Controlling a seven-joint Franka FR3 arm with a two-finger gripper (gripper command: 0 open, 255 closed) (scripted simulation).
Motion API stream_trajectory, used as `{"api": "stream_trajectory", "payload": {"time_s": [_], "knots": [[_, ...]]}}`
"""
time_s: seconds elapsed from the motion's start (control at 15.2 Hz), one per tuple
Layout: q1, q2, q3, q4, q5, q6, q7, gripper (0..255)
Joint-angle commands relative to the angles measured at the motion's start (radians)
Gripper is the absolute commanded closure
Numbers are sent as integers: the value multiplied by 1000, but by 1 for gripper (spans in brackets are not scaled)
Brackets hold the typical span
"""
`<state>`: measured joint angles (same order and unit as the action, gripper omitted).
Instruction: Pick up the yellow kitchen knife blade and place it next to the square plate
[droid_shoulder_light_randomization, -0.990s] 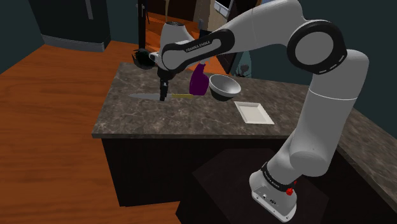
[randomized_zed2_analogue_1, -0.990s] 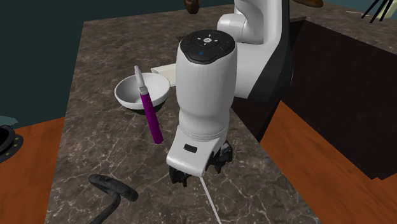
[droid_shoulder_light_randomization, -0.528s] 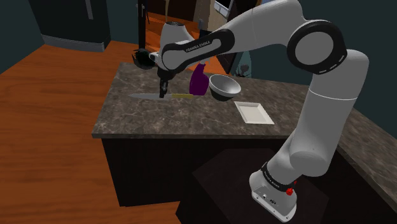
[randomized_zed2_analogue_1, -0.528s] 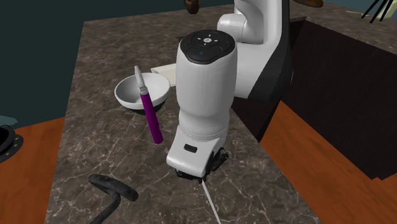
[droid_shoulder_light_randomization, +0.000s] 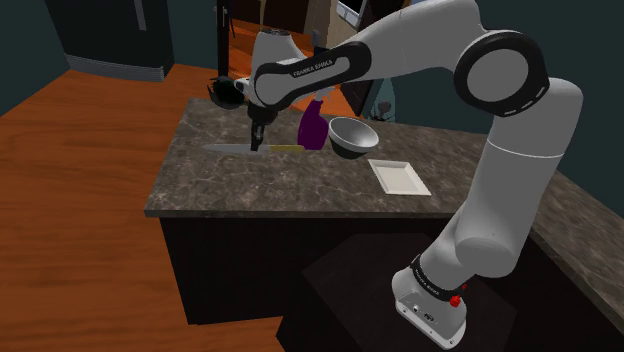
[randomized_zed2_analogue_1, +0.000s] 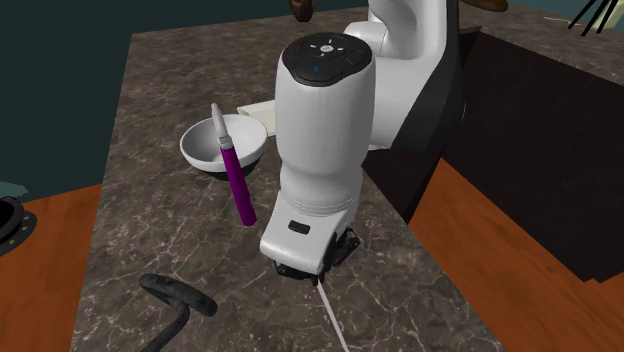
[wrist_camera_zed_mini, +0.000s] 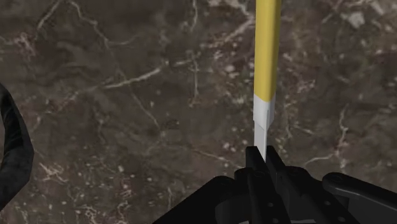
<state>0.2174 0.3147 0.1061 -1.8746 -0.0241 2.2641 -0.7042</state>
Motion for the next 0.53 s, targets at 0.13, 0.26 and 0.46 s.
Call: {"api": "stream_trajectory", "payload": {"time_s": [0.13,0.26,0.46], "knots": [[-1,-25,1,19,3,-44,-2,255],[-2,-36,2,32,5,-68,-3,255],[-2,-52,3,52,7,-104,-4,255]]}}
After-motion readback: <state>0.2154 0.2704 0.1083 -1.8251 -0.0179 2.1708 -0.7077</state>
